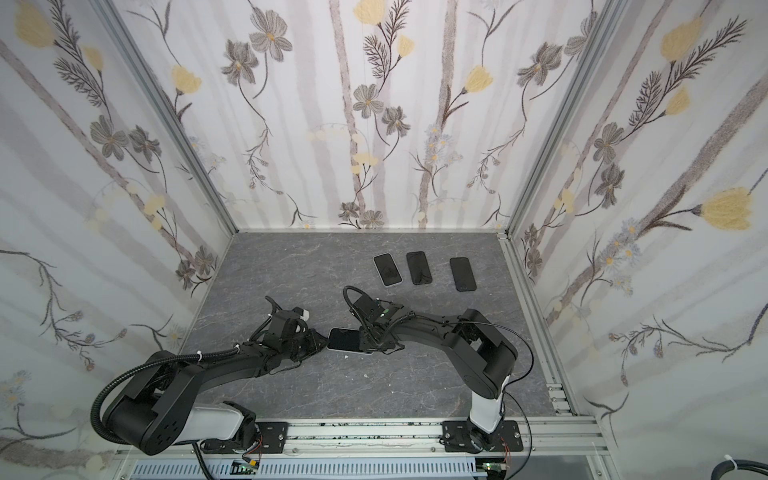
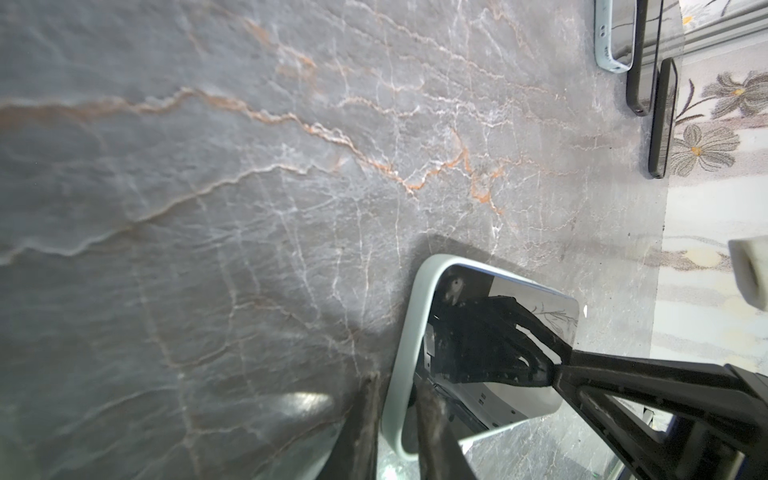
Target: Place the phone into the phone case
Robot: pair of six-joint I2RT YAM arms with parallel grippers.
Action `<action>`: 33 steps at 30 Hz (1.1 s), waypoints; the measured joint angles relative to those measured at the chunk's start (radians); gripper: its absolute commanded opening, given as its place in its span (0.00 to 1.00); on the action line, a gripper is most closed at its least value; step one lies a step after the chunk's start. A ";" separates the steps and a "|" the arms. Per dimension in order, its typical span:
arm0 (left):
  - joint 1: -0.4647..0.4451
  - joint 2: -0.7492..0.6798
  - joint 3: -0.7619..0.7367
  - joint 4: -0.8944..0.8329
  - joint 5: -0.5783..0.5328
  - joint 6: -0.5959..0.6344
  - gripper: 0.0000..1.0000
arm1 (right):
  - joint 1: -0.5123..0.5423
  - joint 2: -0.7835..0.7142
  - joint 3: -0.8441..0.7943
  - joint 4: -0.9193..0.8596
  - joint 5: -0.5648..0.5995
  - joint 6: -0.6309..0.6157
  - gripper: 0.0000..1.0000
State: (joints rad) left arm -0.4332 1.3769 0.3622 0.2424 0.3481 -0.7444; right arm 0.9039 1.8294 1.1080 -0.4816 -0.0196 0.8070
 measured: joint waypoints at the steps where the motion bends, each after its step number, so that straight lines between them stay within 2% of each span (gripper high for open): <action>1: 0.000 0.003 0.000 0.005 0.002 0.000 0.21 | 0.000 0.000 0.003 -0.003 0.001 0.000 0.23; 17: -0.001 0.009 0.016 -0.009 0.005 0.004 0.21 | 0.010 0.017 0.050 -0.068 0.037 -0.016 0.26; 26: -0.001 0.009 0.018 -0.012 0.005 0.006 0.21 | 0.011 0.004 0.038 -0.069 0.034 -0.015 0.16; 33: -0.001 0.010 0.019 -0.015 0.006 0.007 0.22 | 0.014 -0.002 -0.007 -0.016 0.034 -0.003 0.15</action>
State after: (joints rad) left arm -0.4339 1.3872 0.3813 0.2276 0.3538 -0.7372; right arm 0.9176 1.8271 1.1011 -0.4976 0.0143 0.8040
